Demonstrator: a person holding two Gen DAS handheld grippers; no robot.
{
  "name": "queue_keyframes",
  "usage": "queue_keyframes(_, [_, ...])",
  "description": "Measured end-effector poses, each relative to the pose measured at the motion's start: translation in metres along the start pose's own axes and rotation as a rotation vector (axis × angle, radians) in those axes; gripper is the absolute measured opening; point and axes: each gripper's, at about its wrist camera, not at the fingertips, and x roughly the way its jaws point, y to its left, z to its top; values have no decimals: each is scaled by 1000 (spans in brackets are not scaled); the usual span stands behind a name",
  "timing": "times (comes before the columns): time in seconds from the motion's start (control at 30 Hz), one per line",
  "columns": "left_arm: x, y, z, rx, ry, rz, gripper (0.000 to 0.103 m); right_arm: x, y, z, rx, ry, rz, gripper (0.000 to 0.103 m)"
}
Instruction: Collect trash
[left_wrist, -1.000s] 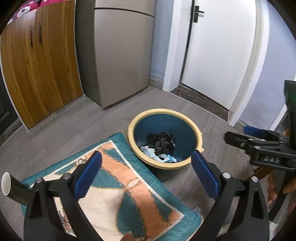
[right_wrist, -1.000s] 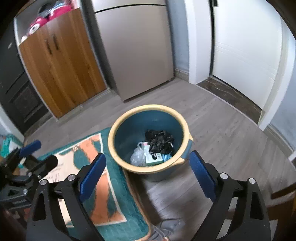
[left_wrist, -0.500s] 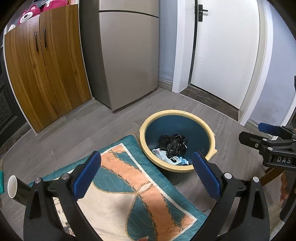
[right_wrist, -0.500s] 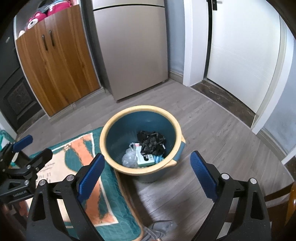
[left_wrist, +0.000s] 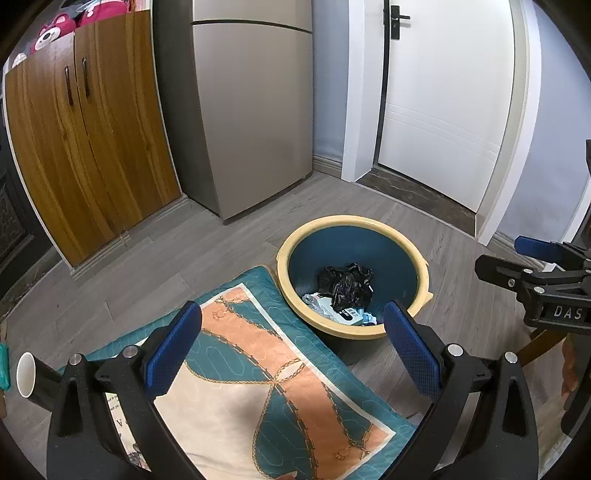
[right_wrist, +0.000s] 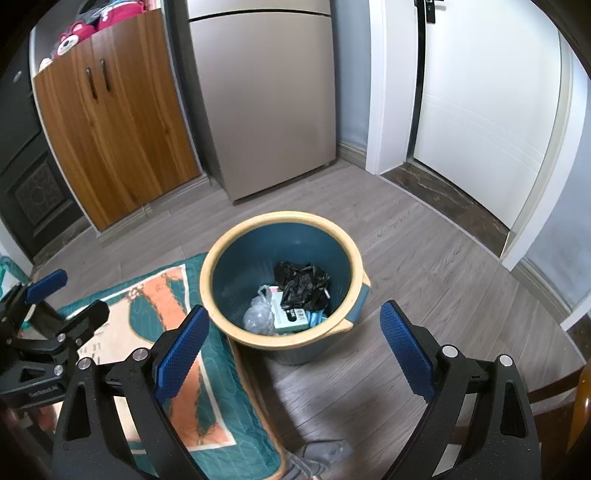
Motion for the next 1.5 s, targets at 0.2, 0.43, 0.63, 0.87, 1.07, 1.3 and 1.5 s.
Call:
queue_keyframes(0.2, [-1,-2,0,13,-2,1,97,0,-1,1,0,-1,1,93])
queue_keyframes(0.43, [-1,-1,-1,13,-1,0,97,0,-1,1,0,0,0,93])
queue_keyframes(0.63, [-1,-1,-1,14,-1,-1,97,0,-1,1,0,0,1,93])
queue_keyframes(0.87, [-1,-1,-1,11,0,-1,97,0,-1,1,-1,-1,0,93])
queue_keyframes(1.07, [-1,-1,-1,11,1,-2,97,0,-2,1,-1,0,-1,93])
queue_keyframes(1.3, [-1,-2,-2,14,0,0,97,0,-2,1,-1,0,0,93])
queue_keyframes(1.5, [-1,-3,-2,14,0,-3,97,0,-2,1,-1,0,-1,93])
